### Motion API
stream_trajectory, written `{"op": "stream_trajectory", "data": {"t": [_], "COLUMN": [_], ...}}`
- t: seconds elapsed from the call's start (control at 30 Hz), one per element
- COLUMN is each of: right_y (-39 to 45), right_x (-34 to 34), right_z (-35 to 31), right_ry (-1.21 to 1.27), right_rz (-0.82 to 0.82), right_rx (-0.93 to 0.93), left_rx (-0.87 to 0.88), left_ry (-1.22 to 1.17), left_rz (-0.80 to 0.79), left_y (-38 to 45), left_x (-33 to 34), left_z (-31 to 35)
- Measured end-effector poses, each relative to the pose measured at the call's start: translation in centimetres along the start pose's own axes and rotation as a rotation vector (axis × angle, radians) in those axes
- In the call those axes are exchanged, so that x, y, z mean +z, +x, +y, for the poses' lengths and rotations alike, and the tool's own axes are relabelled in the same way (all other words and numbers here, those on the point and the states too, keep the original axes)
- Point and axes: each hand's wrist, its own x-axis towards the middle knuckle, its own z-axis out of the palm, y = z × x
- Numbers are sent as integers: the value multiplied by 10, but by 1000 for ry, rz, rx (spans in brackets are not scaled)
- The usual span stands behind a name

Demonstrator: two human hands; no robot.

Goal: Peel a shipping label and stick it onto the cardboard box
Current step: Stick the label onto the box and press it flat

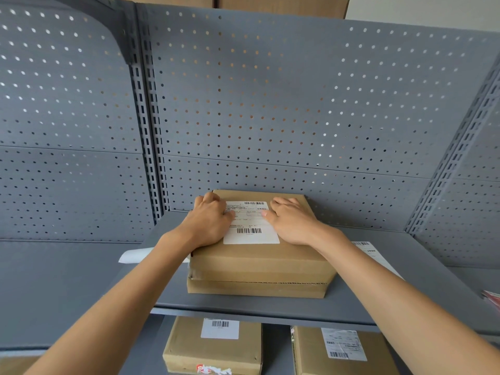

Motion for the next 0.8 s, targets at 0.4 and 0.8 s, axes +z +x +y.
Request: {"op": "stream_trajectory", "data": {"t": [0.4, 0.8], "right_y": [-32, -36], "right_x": [2, -3], "right_z": [-11, -7], "right_ry": [-8, -18], "right_rz": [30, -55], "right_rx": [18, 0], "left_rx": [16, 30], "left_ry": [41, 4], "left_rz": [12, -60], "left_y": [-31, -31], "left_x": [3, 0], "left_z": [5, -1]}}
